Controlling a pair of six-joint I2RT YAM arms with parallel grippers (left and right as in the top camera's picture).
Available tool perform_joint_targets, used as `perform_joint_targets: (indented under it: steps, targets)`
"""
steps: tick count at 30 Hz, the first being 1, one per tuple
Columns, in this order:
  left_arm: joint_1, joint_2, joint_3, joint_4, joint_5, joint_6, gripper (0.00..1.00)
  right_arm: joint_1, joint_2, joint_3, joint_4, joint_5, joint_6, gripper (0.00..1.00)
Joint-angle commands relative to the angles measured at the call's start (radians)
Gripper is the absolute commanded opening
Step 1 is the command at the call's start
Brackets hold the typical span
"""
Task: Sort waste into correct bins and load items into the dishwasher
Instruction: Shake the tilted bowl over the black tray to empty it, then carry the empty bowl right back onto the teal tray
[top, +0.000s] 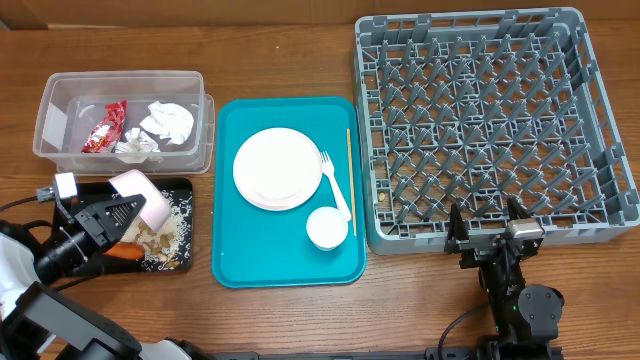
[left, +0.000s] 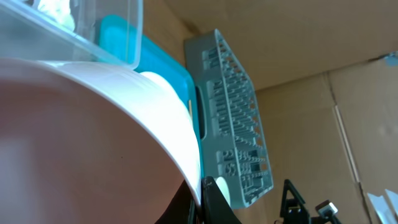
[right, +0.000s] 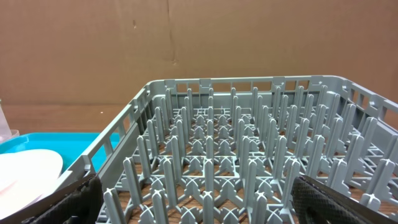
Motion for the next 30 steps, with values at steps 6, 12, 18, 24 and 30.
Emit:
perform_joint_targets:
  steps: [6, 12, 18, 24, 30]
  targets:
    - [0.003, -0.019, 0.001, 0.0, -0.04, 0.021, 0.04, 0.0, -0.011, -0.011, 0.004, 0.002, -0.001, 1.0]
    - [-0.035, -0.019, 0.001, -0.001, -0.074, -0.008, 0.04, 0.0, -0.011, -0.011, 0.005, 0.002, -0.001, 1.0]
    - [-0.15, -0.019, 0.016, 0.005, -0.089, -0.016, 0.04, 0.0, -0.011, -0.011, 0.005, 0.002, -0.001, 1.0]
    - [-0.269, -0.019, 0.076, 0.066, -0.138, -0.179, 0.04, 0.0, -0.011, -0.011, 0.005, 0.002, -0.001, 1.0]
    - [-0.406, -0.034, 0.159, 0.121, -0.273, -0.348, 0.04, 0.0, -0.011, -0.011, 0.005, 0.002, -0.001, 1.0]
